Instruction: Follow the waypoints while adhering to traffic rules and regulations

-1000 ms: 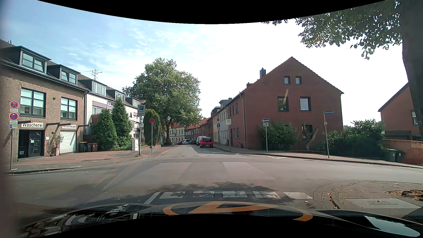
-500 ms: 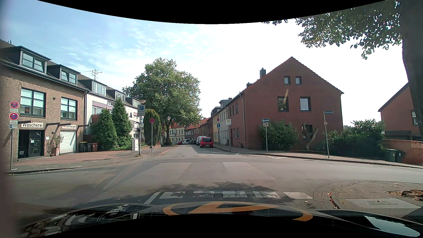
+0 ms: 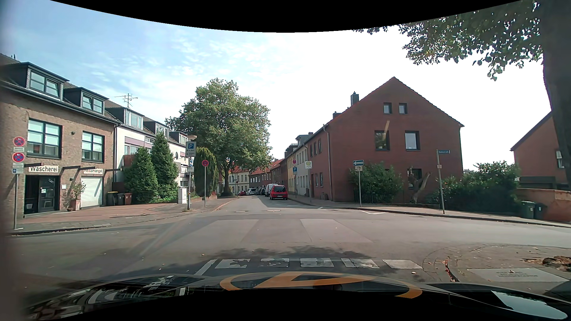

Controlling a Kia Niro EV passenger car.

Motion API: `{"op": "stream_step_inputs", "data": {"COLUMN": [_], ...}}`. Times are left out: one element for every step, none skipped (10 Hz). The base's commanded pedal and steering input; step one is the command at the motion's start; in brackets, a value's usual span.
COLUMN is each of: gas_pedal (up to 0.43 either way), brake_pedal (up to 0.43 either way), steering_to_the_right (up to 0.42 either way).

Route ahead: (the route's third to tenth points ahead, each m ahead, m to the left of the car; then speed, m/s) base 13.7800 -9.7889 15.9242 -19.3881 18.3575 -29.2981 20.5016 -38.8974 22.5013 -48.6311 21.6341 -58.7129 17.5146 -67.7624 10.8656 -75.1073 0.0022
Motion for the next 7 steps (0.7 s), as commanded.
{"op": "stream_step_inputs", "data": {"gas_pedal": [0.000,0.000,0.000,0.000,0.000,0.000,0.000], "brake_pedal": [0.012,0.018,0.055,0.122,0.140,0.146,0.146], "steering_to_the_right": [0.006,0.007,0.007,0.007,0.007,0.007,0.007]}}
